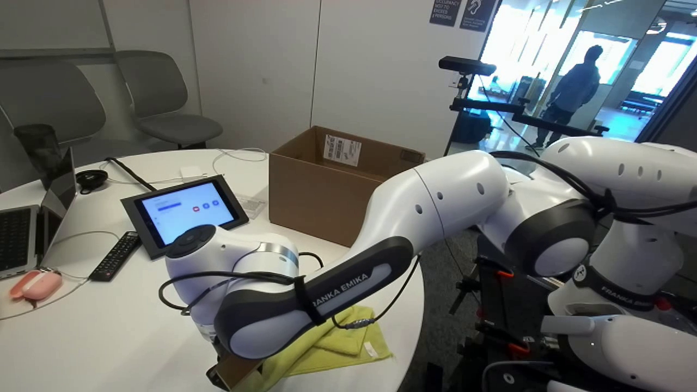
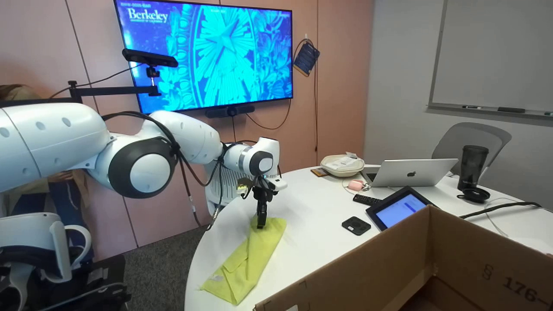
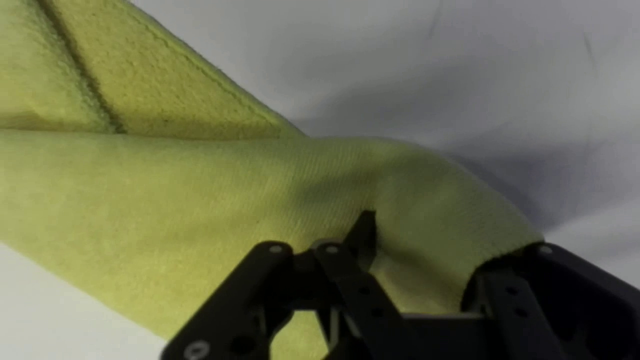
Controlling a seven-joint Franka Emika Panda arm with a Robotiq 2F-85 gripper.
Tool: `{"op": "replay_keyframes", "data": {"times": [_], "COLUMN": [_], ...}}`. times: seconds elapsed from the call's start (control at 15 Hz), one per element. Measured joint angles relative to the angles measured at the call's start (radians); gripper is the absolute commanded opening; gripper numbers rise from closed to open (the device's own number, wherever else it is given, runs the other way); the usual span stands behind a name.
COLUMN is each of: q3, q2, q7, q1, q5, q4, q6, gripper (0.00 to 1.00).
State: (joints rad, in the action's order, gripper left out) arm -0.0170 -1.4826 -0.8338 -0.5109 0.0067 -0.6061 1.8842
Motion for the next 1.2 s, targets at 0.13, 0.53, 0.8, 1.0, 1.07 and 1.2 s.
{"op": "replay_keyframes", "data": {"times": [0.13, 0.53, 0.8, 1.0, 1.07, 1.2], "q3": [0.0, 0.01, 0.028, 0.028, 0.028, 0.028], "q2": [0.0, 0.0, 0.023, 0.035, 0.039, 0.046], "q7": [0.0, 0.001, -0.004, -0.036, -0.052, -0.089], "q1": [0.004, 0.026, 0.048, 0.062, 0.065, 0.068], "q5": [0.0, -0.001, -0.001, -0.001, 0.0, 0.001], "q4": [0.006, 0.055, 0.068, 0.067, 0.067, 0.064], "q6": [-0.012, -0.057, -0.089, -0.125, -0.141, -0.175], "gripper": [0.06, 0.06, 0.06, 0.06, 0.06, 0.06]}}
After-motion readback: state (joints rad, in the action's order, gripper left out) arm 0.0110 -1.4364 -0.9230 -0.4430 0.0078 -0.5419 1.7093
